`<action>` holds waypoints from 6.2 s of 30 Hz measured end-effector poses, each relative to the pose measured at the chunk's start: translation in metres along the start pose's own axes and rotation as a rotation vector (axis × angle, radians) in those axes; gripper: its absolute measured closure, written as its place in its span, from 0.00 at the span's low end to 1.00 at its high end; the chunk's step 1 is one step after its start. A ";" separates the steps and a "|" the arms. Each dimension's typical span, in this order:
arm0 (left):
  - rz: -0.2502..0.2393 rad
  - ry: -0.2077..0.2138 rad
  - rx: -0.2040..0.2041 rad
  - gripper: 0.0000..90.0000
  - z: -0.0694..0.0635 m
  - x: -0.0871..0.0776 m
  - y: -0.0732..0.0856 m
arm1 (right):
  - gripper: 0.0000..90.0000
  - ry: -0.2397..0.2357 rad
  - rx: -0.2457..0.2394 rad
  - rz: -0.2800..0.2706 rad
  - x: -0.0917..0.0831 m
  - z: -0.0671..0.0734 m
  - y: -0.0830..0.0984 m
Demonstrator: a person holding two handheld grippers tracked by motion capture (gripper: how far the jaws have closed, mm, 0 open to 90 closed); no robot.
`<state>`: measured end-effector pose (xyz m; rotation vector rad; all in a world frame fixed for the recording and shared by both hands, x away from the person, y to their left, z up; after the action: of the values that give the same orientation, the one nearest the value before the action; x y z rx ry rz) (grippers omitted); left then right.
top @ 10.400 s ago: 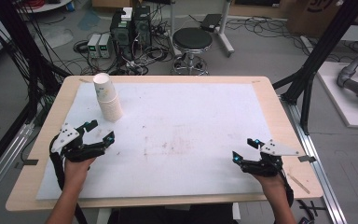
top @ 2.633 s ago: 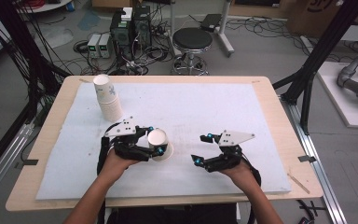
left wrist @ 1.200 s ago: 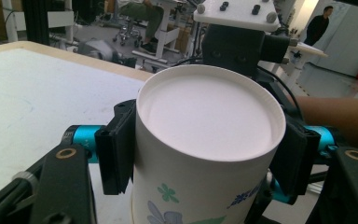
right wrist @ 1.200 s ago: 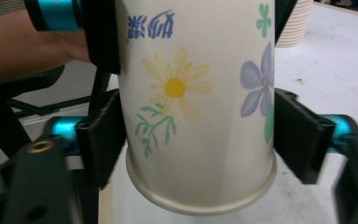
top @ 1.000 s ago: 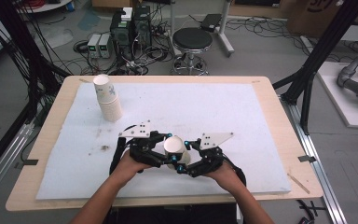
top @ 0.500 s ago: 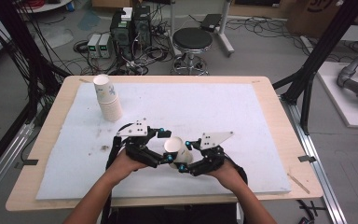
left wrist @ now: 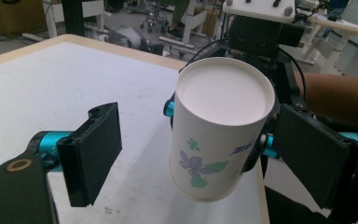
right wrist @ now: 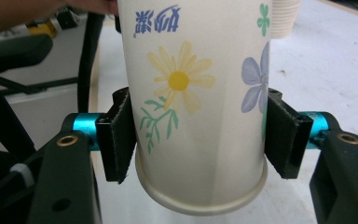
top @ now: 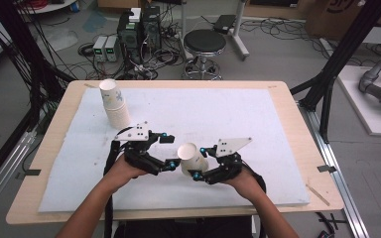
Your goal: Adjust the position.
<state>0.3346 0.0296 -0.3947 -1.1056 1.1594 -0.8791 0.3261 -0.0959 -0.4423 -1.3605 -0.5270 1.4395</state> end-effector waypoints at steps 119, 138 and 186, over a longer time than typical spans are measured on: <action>-0.138 0.183 0.053 0.41 -0.032 0.008 0.015 | 0.27 -0.080 -0.009 -0.150 -0.024 0.015 0.007; -0.046 0.095 -0.025 0.17 -0.023 -0.001 0.020 | 0.35 -0.124 0.017 -0.148 -0.027 0.018 0.002; 0.350 0.096 0.161 0.19 -0.016 0.001 0.032 | 0.35 0.061 -0.231 0.374 0.001 0.017 -0.038</action>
<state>0.3182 0.0337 -0.4263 -0.7072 1.2901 -0.7415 0.3251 -0.0756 -0.4064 -1.7510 -0.4230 1.6670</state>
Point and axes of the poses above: each handheld gripper's, and its own axes: x roughly forward along the jaws, y roughly out of its underside, z roughly to its left, the point moved 9 cm from there along x, roughly forward along the jaws, and after that the axes turned 12 degrees about x, right-handed, at the moved point
